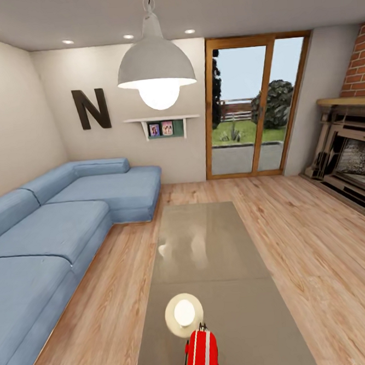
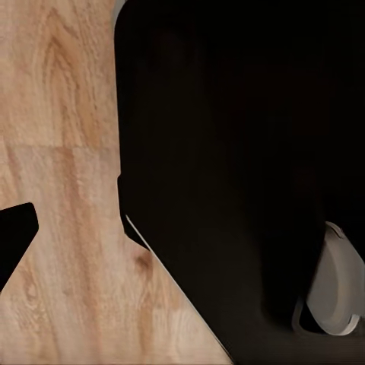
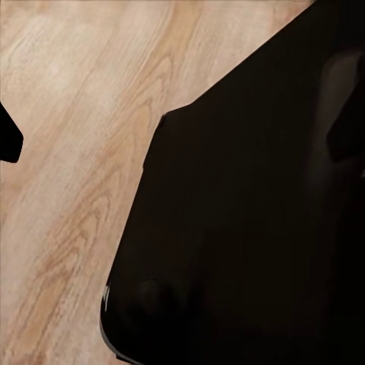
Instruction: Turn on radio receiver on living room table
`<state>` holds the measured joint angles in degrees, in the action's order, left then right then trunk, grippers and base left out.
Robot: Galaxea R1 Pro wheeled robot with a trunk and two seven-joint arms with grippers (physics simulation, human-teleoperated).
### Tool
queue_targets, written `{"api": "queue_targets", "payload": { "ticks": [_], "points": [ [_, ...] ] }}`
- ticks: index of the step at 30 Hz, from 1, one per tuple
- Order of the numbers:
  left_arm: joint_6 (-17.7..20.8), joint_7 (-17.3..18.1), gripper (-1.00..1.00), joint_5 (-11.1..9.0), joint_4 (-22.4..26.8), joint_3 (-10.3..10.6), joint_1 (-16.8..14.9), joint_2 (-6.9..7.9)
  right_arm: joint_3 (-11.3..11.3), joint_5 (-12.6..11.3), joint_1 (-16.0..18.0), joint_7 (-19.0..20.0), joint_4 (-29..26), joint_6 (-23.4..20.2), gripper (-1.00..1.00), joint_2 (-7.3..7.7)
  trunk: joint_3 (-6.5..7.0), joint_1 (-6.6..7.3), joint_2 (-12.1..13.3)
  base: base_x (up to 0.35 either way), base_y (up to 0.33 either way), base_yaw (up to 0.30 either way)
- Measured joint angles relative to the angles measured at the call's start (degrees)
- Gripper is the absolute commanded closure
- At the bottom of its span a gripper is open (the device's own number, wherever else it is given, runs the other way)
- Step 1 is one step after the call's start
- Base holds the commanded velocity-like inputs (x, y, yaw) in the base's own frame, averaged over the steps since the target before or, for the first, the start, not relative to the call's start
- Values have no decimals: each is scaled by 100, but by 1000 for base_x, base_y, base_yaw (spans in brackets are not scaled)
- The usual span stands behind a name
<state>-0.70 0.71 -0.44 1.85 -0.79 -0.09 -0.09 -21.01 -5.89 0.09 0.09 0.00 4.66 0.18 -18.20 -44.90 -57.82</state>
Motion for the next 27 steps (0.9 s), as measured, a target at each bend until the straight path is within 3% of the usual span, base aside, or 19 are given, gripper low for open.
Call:
{"api": "queue_targets", "payload": {
  "ticks": [10,27],
  "points": [
    [0,0,-100,0,0,0,0,0,0,0,0,0,0,0,-100,0,87,220,401,0,0,0],
    [0,0,-100,0,0,0,0,0,0,0,0,0,0,0,-100,0,-71,220,403,0,0,0]
  ]
}}
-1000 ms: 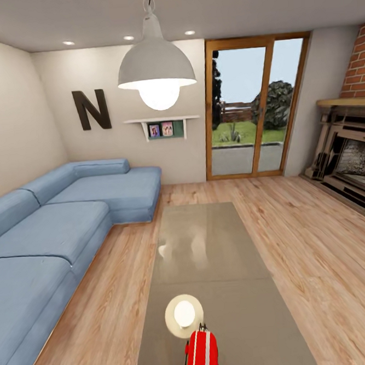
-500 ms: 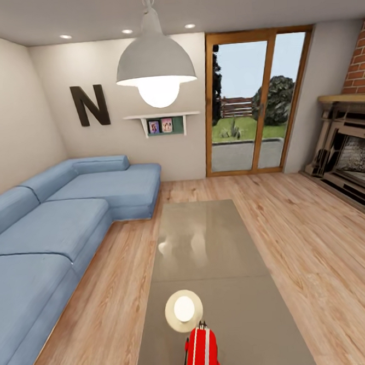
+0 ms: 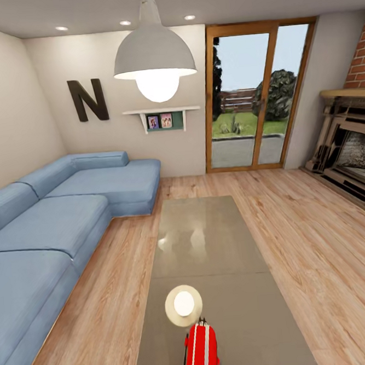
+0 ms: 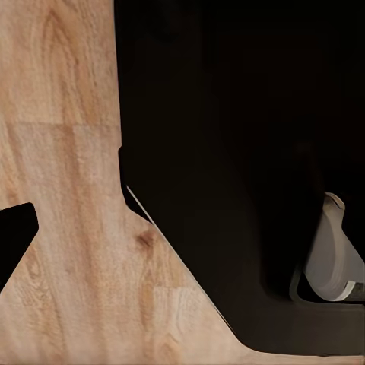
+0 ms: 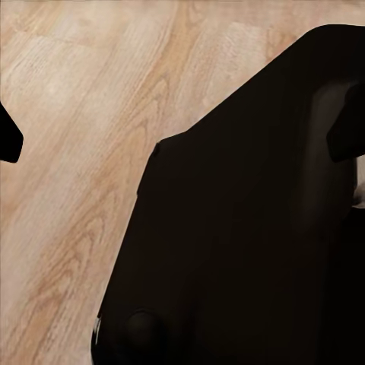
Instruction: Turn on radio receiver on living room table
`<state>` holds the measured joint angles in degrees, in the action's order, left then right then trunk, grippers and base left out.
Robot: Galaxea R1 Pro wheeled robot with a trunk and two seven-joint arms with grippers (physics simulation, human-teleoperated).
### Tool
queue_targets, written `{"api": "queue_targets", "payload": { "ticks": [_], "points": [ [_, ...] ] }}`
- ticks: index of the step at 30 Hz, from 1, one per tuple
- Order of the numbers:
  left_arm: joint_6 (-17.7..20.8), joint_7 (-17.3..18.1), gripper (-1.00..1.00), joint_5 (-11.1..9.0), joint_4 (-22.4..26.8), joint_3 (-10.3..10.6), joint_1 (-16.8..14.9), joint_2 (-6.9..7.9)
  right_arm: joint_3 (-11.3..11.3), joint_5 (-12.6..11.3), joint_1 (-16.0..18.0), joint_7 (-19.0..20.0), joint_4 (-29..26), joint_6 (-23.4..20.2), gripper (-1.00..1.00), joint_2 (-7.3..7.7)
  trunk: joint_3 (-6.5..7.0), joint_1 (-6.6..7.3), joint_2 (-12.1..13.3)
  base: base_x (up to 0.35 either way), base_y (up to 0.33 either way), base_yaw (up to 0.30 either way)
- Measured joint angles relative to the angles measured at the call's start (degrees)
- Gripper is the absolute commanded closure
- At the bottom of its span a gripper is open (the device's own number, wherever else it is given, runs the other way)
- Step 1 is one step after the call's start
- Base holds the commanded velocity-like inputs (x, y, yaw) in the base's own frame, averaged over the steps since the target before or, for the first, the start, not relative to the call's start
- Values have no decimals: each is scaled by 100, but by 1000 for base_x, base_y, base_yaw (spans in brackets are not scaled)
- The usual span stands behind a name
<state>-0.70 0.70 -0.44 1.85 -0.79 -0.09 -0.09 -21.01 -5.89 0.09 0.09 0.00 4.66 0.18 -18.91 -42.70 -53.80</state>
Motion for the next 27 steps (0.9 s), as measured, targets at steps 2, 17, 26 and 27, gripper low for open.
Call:
{"api": "queue_targets", "payload": {
  "ticks": [2,17,26,27],
  "points": [
    [0,2,-100,0,0,0,0,0,0,0,0,0,0,0,-100,0,-19,0,0,0,0,0],
    [0,0,-100,0,0,0,0,0,0,0,0,0,0,0,-100,0,-158,0,0,0,0,0],
    [0,0,-100,0,0,0,0,0,0,0,0,0,0,0,-100,5,-242,0,0,0,0,0],
    [0,0,-100,0,0,2,0,0,0,0,0,0,0,0,-100,6,-251,0,0,0,0,0]
  ]
}}
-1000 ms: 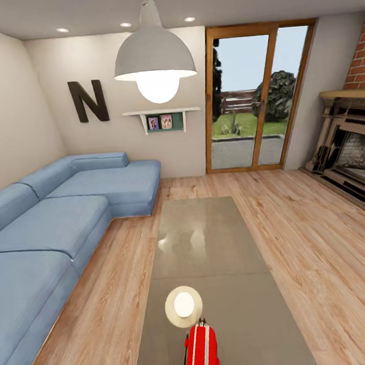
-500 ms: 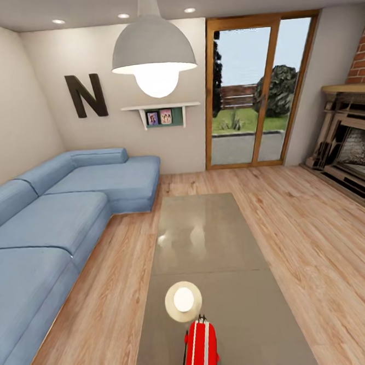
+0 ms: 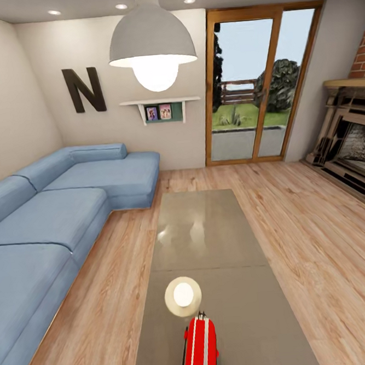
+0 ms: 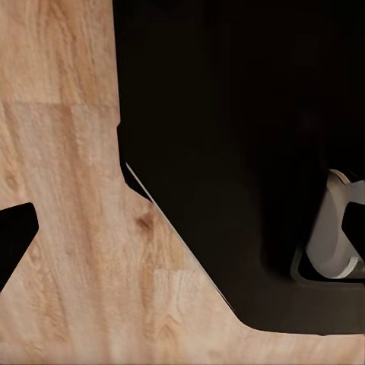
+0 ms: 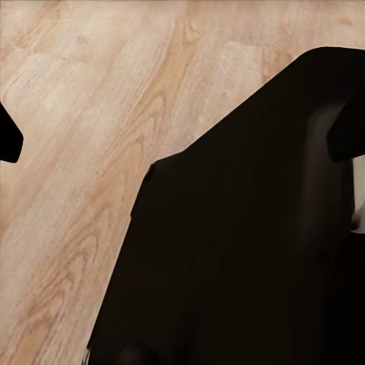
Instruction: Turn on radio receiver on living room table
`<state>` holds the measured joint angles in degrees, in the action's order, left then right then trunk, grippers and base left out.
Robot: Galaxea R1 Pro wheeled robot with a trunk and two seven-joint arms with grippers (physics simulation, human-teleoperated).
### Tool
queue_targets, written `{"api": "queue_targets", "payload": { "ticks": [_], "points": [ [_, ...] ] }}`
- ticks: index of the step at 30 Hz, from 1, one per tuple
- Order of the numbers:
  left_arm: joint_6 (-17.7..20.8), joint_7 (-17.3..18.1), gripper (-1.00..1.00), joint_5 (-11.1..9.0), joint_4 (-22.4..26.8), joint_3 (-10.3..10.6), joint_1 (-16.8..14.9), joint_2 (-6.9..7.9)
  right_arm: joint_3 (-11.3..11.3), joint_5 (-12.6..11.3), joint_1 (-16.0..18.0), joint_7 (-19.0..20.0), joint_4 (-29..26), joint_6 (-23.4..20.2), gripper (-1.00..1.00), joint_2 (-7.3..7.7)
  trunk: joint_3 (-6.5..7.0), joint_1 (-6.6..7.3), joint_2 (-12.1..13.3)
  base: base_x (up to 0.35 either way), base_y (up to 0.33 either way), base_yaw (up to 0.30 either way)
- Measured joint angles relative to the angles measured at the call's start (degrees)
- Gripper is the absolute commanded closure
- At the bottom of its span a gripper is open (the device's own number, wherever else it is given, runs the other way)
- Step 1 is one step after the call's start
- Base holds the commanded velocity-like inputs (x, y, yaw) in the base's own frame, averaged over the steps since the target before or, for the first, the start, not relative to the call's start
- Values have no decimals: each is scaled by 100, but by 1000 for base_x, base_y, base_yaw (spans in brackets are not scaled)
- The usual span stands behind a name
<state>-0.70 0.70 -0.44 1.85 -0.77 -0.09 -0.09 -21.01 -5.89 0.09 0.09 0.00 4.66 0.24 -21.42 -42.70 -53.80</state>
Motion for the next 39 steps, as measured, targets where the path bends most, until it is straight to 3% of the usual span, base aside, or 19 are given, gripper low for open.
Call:
{"api": "queue_targets", "payload": {
  "ticks": [39],
  "points": [
    [0,0,-100,0,0,3,0,0,0,0,0,0,0,0,-100,3,-362,0,0,0,0,0]
  ]
}}
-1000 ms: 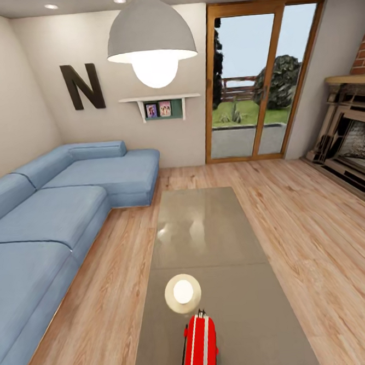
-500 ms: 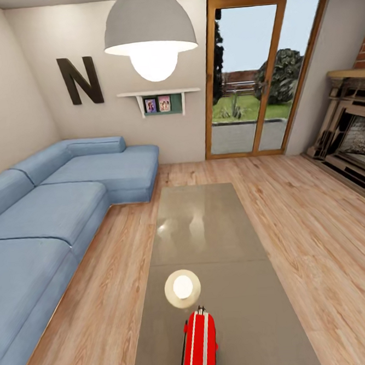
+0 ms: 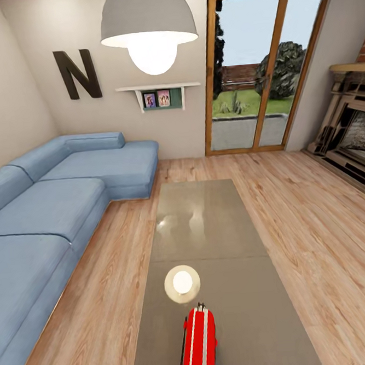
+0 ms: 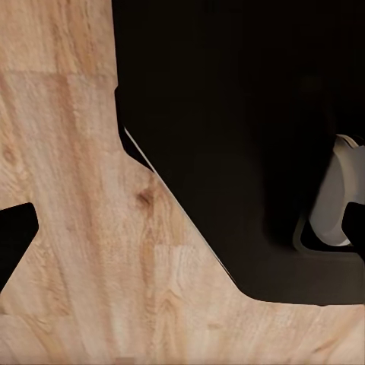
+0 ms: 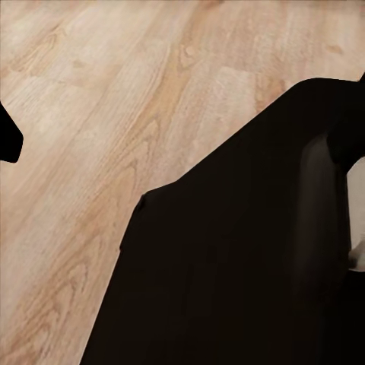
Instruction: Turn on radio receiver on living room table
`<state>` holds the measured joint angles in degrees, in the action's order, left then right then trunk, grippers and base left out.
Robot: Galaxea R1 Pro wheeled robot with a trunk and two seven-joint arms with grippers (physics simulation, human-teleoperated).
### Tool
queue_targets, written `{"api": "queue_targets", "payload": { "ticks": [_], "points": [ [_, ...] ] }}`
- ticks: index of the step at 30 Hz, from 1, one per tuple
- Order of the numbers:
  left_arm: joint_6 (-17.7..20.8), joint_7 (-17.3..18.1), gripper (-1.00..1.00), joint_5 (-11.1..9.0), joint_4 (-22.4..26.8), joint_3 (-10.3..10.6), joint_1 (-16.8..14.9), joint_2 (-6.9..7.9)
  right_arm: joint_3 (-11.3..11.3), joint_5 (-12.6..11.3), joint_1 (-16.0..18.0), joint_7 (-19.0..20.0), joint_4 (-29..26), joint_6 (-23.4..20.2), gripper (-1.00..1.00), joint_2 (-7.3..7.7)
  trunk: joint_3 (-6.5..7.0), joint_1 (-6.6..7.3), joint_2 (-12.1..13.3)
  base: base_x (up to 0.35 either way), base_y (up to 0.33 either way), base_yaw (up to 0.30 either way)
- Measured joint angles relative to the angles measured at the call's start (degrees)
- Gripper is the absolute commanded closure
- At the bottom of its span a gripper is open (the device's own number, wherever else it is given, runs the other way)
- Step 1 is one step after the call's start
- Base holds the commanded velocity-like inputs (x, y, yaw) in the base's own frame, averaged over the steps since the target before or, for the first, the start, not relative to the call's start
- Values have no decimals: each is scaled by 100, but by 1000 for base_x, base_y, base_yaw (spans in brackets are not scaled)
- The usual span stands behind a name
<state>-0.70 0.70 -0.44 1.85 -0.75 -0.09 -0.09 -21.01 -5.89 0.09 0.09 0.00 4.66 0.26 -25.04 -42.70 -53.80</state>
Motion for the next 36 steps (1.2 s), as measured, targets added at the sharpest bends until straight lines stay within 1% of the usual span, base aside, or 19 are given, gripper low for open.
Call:
{"api": "queue_targets", "payload": {
  "ticks": [36],
  "points": [
    [0,0,-100,0,0,3,0,0,0,0,0,0,0,0,-100,0,-334,0,0,0,0,0]
  ]
}}
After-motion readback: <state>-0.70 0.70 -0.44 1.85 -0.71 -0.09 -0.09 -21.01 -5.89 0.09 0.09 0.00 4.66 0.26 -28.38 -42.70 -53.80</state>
